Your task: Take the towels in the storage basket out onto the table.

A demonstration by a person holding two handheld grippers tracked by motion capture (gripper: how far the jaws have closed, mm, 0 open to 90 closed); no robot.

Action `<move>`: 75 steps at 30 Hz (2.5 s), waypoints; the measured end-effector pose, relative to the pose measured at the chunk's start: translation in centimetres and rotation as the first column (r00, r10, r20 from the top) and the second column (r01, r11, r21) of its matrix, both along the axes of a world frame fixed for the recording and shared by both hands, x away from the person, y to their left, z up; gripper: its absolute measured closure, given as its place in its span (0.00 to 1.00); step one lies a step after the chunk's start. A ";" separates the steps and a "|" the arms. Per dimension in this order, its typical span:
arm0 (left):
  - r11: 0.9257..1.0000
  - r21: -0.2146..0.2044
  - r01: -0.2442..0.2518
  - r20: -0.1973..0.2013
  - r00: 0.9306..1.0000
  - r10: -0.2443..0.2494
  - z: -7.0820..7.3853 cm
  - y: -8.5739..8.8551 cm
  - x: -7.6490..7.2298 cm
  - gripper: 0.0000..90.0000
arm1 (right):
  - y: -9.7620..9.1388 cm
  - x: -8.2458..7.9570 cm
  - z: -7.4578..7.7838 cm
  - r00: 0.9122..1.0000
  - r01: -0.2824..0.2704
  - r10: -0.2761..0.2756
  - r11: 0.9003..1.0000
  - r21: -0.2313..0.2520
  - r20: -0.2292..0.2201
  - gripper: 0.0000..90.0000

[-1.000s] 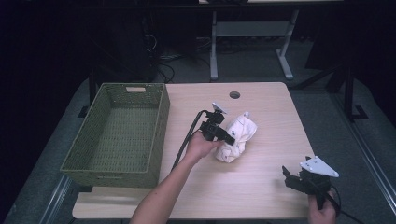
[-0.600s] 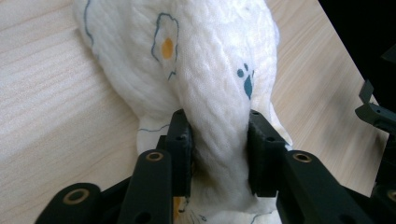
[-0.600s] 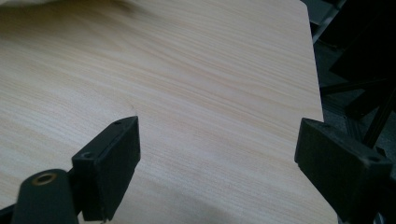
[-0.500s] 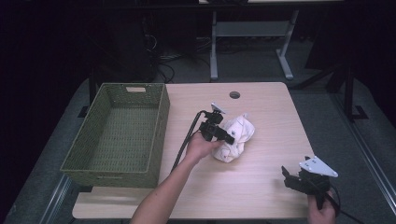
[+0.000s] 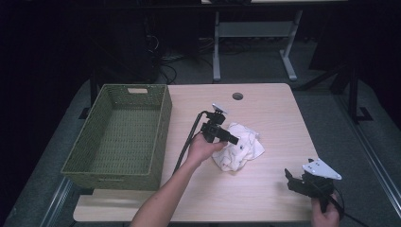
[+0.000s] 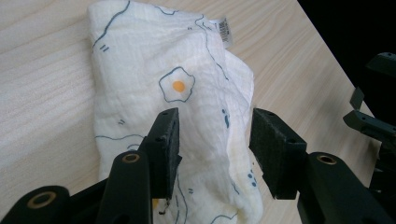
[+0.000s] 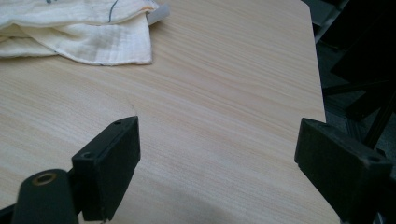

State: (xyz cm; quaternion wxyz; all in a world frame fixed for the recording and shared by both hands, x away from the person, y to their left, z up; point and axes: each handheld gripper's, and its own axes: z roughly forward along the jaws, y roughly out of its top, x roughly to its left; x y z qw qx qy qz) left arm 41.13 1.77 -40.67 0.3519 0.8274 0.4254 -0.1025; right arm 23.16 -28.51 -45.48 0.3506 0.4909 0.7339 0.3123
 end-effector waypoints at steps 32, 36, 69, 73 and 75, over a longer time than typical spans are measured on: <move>0.996 -0.049 0.072 0.110 0.992 -0.066 1.3 3.5 -4.6 0.52 | 0.0 0.0 -0.1 1.000 0.002 -0.002 1.000 -0.007 -0.006 0.15; 0.993 -0.073 0.095 0.095 0.992 -0.088 1.2 3.8 -5.1 0.51 | -0.1 0.0 -0.1 1.000 -0.002 0.002 1.000 -0.013 -0.005 0.15; 0.981 -0.117 0.157 0.164 0.977 -0.137 -0.4 7.8 -11.5 0.42 | 0.1 0.0 -0.2 1.000 0.001 -0.001 1.000 -0.022 -0.015 0.15; 0.980 -0.114 0.163 0.169 0.975 -0.143 -1.0 8.0 -12.3 0.41 | 0.1 0.1 -0.2 1.000 -0.003 0.003 1.000 -0.024 -0.012 0.15; 0.980 -0.111 0.164 0.175 0.974 -0.143 -1.2 8.1 -12.6 0.41 | 0.1 0.1 -0.3 1.000 -0.005 0.004 1.000 -0.025 -0.012 0.15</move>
